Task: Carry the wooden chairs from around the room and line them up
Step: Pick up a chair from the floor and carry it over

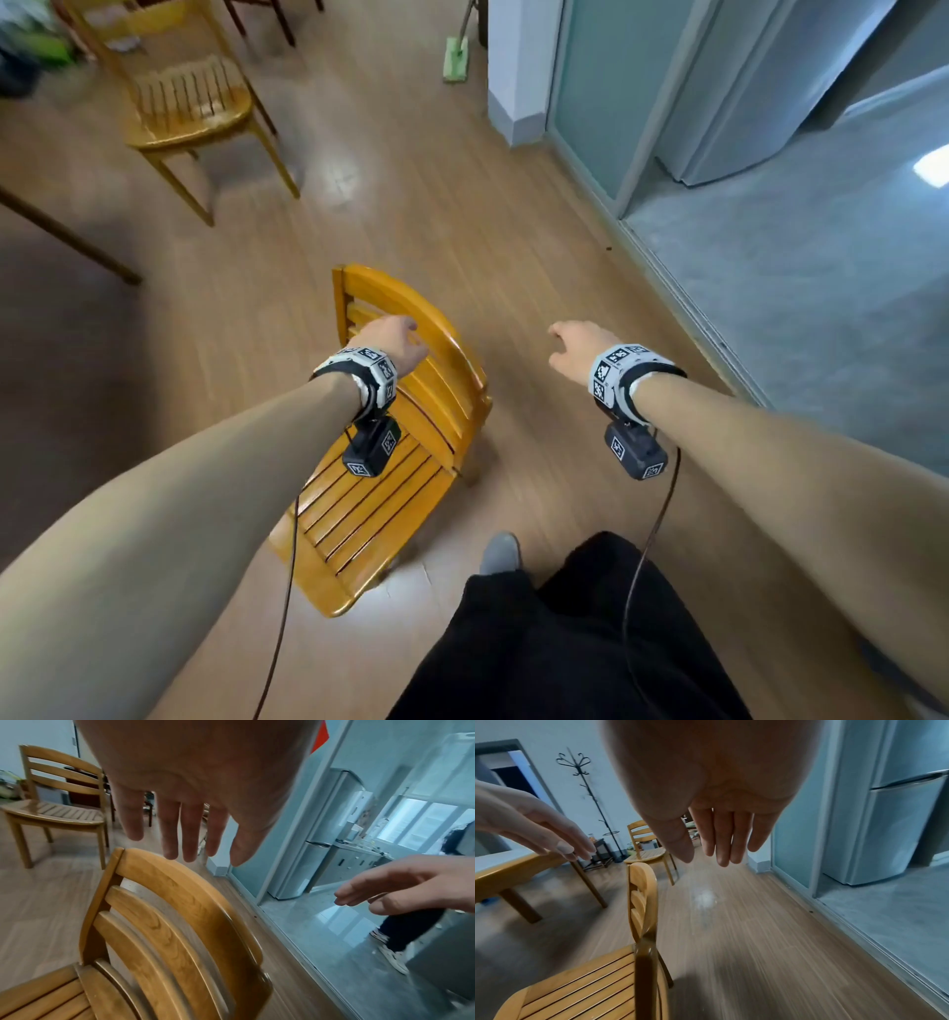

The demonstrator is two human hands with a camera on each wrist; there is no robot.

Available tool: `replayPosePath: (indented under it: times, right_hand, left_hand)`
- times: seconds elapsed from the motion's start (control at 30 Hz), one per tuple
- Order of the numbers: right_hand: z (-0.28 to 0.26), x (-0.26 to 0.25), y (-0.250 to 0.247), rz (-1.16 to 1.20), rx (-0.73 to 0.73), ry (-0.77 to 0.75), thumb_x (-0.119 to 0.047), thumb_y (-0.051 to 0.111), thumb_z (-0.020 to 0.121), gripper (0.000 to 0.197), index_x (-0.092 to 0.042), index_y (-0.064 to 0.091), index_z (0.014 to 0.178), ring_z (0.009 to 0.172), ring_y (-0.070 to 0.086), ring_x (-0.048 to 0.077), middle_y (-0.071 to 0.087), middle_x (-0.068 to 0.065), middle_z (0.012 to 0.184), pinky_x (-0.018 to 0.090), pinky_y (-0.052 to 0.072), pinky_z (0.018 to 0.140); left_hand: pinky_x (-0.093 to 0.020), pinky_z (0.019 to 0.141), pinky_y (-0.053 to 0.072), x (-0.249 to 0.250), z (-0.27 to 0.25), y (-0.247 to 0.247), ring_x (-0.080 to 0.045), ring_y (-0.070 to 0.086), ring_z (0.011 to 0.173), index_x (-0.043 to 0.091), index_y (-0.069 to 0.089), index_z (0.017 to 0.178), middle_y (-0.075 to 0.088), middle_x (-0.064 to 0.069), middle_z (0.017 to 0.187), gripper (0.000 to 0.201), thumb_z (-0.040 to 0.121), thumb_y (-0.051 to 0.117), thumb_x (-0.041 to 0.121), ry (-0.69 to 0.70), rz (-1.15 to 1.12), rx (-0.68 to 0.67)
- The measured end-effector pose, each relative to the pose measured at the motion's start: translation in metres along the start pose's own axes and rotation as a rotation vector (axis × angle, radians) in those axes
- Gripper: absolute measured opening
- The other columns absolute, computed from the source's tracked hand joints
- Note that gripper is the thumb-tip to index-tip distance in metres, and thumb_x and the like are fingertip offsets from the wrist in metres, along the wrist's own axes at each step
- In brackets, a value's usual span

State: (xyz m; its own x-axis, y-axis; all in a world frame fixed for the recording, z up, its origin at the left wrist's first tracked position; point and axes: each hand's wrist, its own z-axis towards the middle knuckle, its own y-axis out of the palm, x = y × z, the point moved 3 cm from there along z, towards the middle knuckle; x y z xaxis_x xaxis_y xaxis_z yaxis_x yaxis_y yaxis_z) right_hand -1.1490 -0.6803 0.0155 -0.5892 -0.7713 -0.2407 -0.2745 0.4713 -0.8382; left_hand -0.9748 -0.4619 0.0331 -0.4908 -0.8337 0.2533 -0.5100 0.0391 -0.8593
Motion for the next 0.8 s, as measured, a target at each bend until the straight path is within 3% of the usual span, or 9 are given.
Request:
replayPosePath:
  times: [0.2, 0.4, 0.5, 0.63, 0.8]
  right_hand:
    - [0.124, -0.018, -0.04, -0.097, -0.088, -0.21, -0.025, 0.052, 0.096, 0.053, -0.021, 0.044, 0.148, 0.119, 0.06, 0.028, 0.056, 0.007, 0.141, 0.038, 0.052, 0.093]
    - [0.227, -0.058, -0.083, -0.244, -0.155, -0.492, -0.023, 0.054, 0.094, 0.053, -0.018, 0.047, 0.147, 0.124, 0.057, 0.028, 0.056, 0.006, 0.142, 0.036, 0.047, 0.097]
    - [0.263, -0.084, -0.096, -0.333, -0.195, -0.597, -0.025, 0.054, 0.093, 0.053, -0.019, 0.049, 0.145, 0.123, 0.058, 0.027, 0.057, 0.004, 0.141, 0.035, 0.048, 0.095]
    - [0.305, -0.135, -0.097, -0.439, -0.247, -0.739, -0.027, 0.055, 0.092, 0.053, -0.021, 0.049, 0.144, 0.123, 0.057, 0.028, 0.059, 0.005, 0.139, 0.039, 0.048, 0.1]
    - [0.344, -0.208, -0.084, -0.548, -0.296, -0.866, -0.023, 0.054, 0.094, 0.053, -0.019, 0.047, 0.146, 0.125, 0.056, 0.03, 0.057, 0.008, 0.141, 0.038, 0.048, 0.099]
  left_hand:
    - [-0.043, 0.097, 0.049, -0.012, 0.062, -0.018, -0.03, 0.056, 0.121, 0.018, 0.05, 0.141, 0.054, -0.009, 0.14, 0.055, 0.091, 0.056, 0.039, -0.236, -0.063, 0.06]
    - [-0.038, 0.084, 0.054, -0.017, 0.083, -0.026, -0.028, 0.063, 0.103, 0.019, 0.055, 0.135, 0.066, -0.009, 0.121, 0.051, 0.087, 0.056, 0.034, -0.558, -0.216, 0.102]
    - [-0.039, 0.089, 0.052, -0.019, 0.084, -0.025, -0.029, 0.063, 0.107, 0.016, 0.056, 0.133, 0.066, -0.01, 0.12, 0.046, 0.09, 0.058, 0.033, -0.67, -0.294, 0.13]
    - [-0.039, 0.098, 0.048, -0.045, 0.094, -0.027, -0.031, 0.057, 0.12, 0.014, 0.053, 0.137, 0.06, -0.011, 0.133, 0.052, 0.091, 0.058, 0.038, -0.806, -0.356, 0.169]
    - [-0.04, 0.097, 0.049, -0.082, 0.113, -0.026, -0.03, 0.058, 0.119, 0.016, 0.051, 0.139, 0.061, -0.01, 0.132, 0.053, 0.09, 0.056, 0.038, -0.938, -0.469, 0.205]
